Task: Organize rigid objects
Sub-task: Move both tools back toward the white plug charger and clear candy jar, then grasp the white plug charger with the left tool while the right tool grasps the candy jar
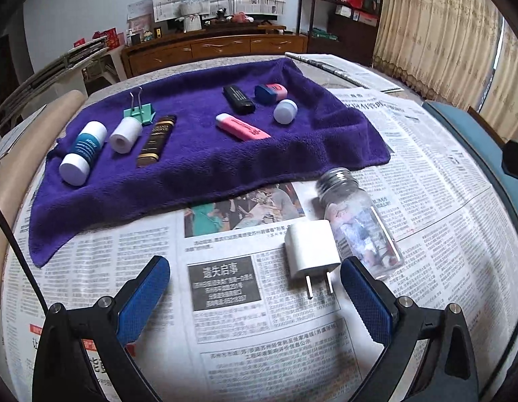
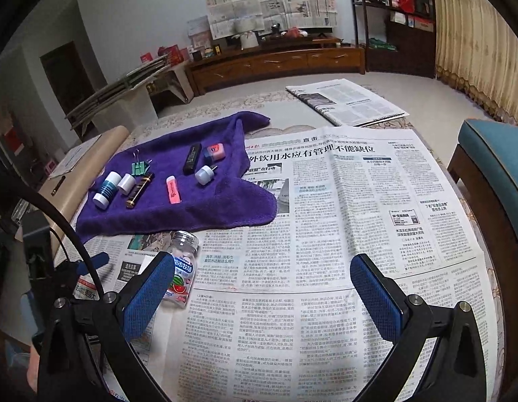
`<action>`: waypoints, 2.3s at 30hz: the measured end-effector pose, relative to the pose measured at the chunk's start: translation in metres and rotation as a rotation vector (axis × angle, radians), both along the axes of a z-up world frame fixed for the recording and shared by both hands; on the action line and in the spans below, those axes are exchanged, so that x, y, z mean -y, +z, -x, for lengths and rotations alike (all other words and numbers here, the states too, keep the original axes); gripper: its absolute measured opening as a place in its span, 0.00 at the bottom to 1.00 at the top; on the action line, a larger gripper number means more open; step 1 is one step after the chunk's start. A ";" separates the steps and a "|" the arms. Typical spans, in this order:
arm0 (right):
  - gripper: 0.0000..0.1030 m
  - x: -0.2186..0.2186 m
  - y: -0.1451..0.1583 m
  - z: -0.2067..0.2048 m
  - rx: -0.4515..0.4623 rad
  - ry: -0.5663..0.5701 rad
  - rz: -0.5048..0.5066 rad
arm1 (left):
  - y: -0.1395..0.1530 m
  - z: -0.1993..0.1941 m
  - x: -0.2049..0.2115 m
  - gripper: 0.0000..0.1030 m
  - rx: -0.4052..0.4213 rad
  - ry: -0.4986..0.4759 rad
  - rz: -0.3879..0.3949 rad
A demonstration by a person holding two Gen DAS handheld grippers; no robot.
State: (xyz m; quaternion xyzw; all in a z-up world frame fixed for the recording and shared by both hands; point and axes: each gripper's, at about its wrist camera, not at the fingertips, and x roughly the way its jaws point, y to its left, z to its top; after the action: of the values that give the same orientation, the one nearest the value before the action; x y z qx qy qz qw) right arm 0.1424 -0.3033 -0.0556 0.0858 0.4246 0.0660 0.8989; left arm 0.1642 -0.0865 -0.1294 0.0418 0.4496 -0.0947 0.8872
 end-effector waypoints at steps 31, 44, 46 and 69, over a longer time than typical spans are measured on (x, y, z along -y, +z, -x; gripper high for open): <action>1.00 -0.030 -0.020 -0.006 -0.059 0.101 0.026 | 0.010 0.013 -0.026 0.27 0.011 -0.002 0.036; 1.00 -0.085 -0.040 -0.016 -0.068 0.187 0.123 | 0.027 0.023 -0.082 0.27 0.042 0.070 0.066; 1.00 -0.092 -0.048 -0.018 -0.087 0.196 0.128 | 0.029 0.023 -0.090 0.27 0.043 0.088 0.083; 0.66 -0.130 -0.080 -0.025 -0.072 0.261 0.213 | 0.039 0.026 -0.102 0.27 0.060 0.090 0.133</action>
State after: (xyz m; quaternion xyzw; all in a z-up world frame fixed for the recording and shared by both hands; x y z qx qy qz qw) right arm 0.1675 -0.1732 -0.1353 -0.0634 0.4688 0.1335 0.8709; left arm 0.1384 0.0154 -0.0899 -0.0346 0.4167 -0.0832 0.9045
